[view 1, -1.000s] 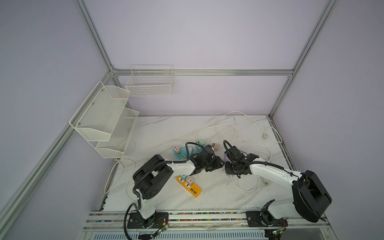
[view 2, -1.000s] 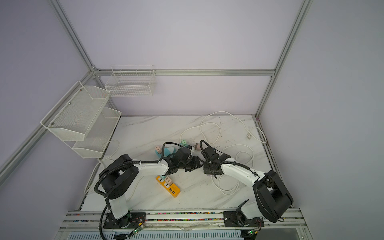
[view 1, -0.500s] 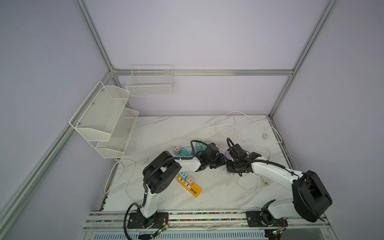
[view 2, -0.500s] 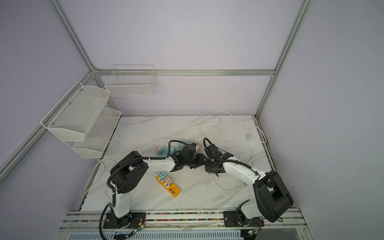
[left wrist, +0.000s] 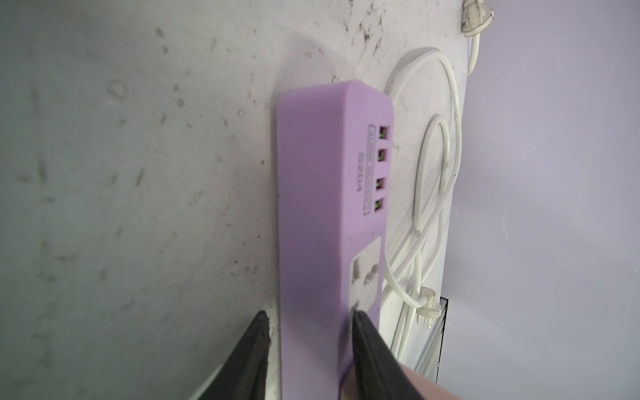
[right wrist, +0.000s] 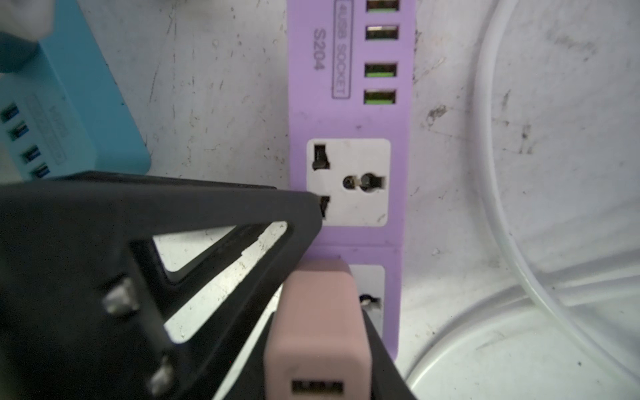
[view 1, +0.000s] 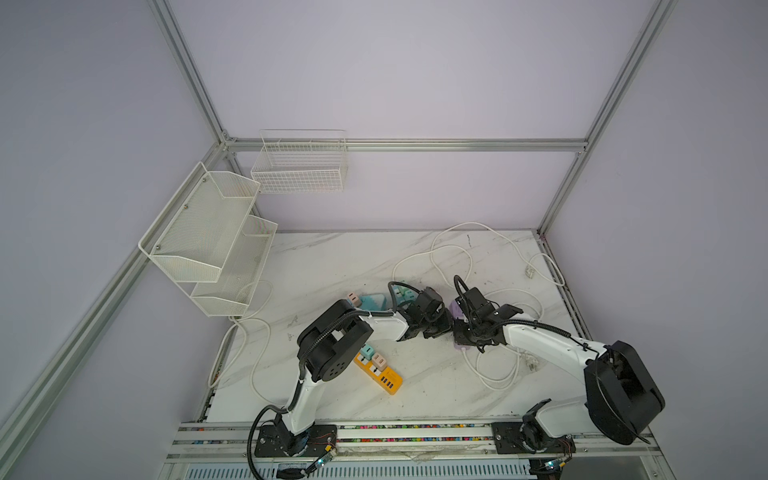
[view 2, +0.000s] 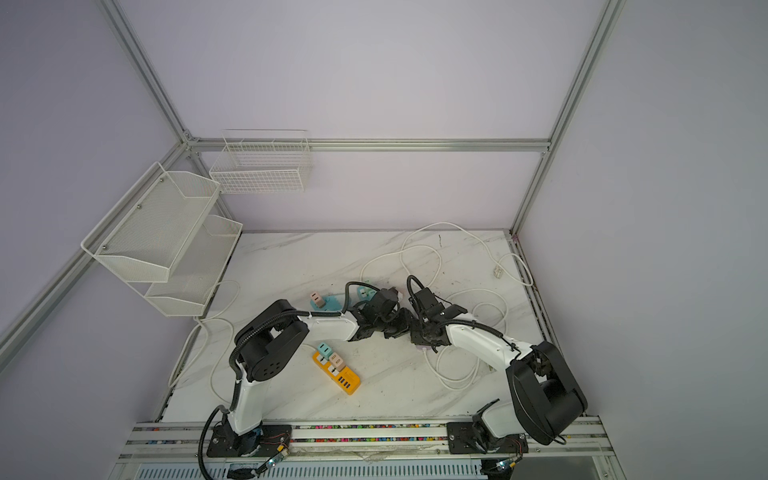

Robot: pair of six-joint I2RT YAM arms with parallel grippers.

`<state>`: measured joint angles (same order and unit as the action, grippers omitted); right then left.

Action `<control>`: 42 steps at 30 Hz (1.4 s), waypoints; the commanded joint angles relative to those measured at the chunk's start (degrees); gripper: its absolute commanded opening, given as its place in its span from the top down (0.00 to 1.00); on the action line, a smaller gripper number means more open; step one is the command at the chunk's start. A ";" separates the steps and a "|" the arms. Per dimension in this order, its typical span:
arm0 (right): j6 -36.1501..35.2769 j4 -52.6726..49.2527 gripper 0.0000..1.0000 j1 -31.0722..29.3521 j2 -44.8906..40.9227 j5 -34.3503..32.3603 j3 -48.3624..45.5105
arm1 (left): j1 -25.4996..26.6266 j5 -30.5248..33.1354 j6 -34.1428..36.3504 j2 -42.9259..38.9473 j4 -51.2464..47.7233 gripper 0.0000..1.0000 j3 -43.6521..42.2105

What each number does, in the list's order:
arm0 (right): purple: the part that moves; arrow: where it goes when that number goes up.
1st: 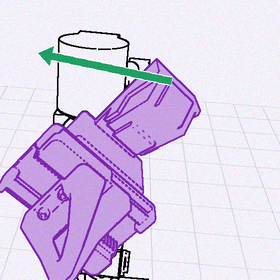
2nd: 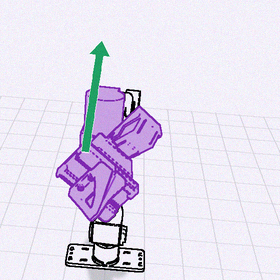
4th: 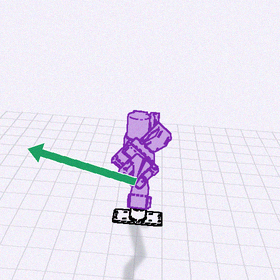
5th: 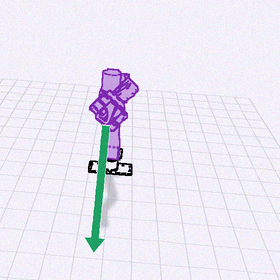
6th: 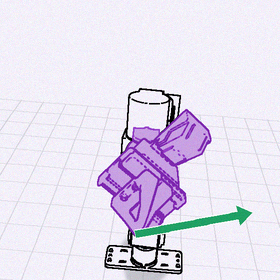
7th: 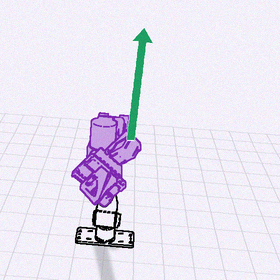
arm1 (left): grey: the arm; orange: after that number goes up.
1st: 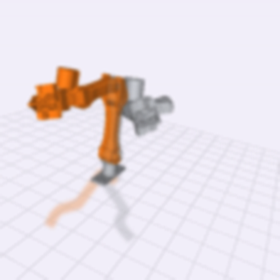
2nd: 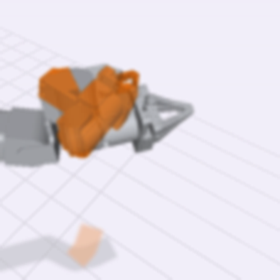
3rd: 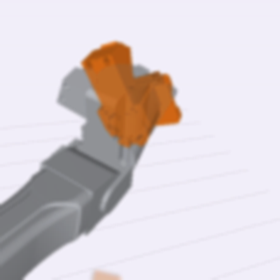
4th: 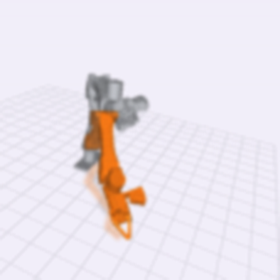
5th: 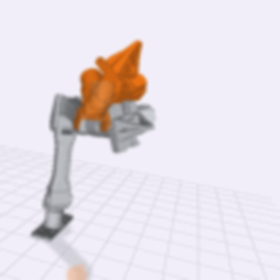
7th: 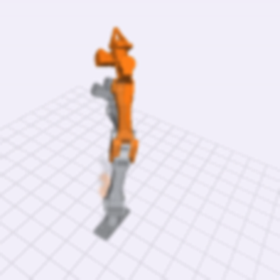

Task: Pull the plug off the socket
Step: 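Lower the left gripper onto the purple strip body beside the held plug, then pull the pink plug out with the right gripper while the left holds the strip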

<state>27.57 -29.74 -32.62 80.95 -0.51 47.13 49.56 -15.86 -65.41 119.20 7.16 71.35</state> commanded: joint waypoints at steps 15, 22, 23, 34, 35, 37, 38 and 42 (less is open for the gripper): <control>-0.85 0.43 0.78 0.27 1.23 1.53 2.89 | 2.02 -0.52 -0.79 -0.41 -4.03 0.61 -1.24; 0.31 -0.42 0.78 0.28 1.40 1.42 2.70 | 2.12 0.31 -0.18 -1.08 -5.07 0.61 -3.51; 0.53 -0.93 0.78 0.28 1.24 1.24 2.70 | 2.18 0.53 0.28 -1.06 -6.31 0.61 -3.21; -0.21 -0.86 0.78 0.28 2.07 1.80 3.24 | 2.13 1.66 0.83 -1.16 -8.91 0.64 -4.45; -0.56 -1.22 0.78 0.28 2.27 1.68 3.55 | 2.12 1.71 0.81 -1.15 -8.92 0.64 -4.66; -0.80 -2.32 0.78 0.22 2.16 1.70 4.19 | 2.12 1.42 0.73 -0.85 -8.93 0.64 -4.84; -0.57 -2.70 0.78 0.28 1.97 1.26 4.27 | 2.13 1.13 0.73 -0.67 -9.00 0.65 -4.87; -0.99 -3.87 0.78 0.12 2.60 0.07 4.98 | 2.39 0.99 0.55 0.24 -8.96 0.65 -4.64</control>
<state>27.31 -32.77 -32.51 83.11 0.36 49.50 50.43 -14.24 -65.41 117.97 5.67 69.73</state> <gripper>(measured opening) 0.304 0.354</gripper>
